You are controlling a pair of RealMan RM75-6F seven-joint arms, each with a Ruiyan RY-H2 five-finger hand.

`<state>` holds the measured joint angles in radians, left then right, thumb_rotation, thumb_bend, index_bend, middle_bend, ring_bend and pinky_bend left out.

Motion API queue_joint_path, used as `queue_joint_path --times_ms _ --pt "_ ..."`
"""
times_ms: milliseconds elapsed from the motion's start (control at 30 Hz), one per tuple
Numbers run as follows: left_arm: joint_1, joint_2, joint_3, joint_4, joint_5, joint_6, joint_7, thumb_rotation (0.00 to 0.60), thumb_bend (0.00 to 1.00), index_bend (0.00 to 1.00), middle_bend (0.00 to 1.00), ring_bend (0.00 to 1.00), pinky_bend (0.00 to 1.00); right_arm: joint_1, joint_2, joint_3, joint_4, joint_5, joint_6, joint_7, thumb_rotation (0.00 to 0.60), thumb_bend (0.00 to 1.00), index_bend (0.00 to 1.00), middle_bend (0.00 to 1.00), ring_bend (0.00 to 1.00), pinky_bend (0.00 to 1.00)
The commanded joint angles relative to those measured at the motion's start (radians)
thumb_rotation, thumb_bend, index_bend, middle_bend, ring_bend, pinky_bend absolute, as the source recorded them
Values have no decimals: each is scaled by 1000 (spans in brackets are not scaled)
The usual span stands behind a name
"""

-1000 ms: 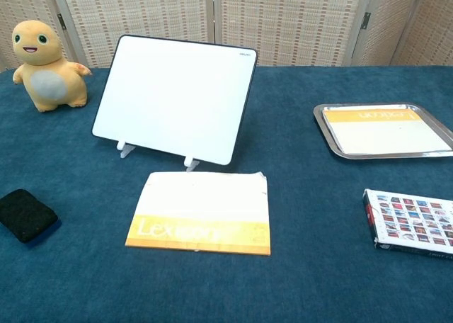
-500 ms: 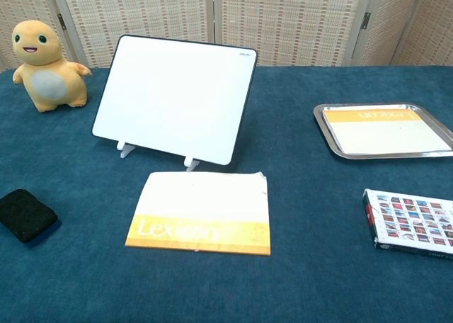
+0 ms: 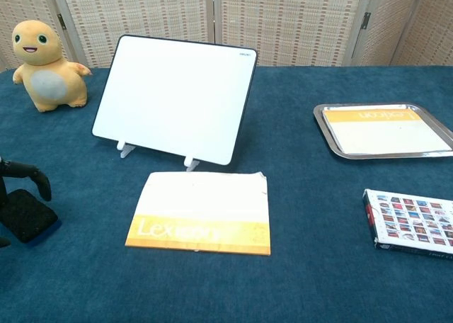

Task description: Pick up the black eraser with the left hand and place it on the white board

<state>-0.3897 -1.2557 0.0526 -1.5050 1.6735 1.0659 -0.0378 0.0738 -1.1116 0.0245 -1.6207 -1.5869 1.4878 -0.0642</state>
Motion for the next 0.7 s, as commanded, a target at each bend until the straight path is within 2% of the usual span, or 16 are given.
queue_joint_path --times_ms 33,300,700 --pt "-21 -26 5 42 3 -23 -6 600 234 357 1000 1000 1000 0 0 0 -1 1 1 0 600 150 0 0 0 163" --pt "-46 -81 24 192 50 13 -30 600 234 353 1000 1000 1000 7 -3 -1 -4 10 -18 -17 600 150 0 0 0 163" --pt "-70 -120 46 310 49 22 -92 600 234 379 1000 1000 1000 14 -7 -4 -11 17 -35 -37 600 151 0 0 0 163"
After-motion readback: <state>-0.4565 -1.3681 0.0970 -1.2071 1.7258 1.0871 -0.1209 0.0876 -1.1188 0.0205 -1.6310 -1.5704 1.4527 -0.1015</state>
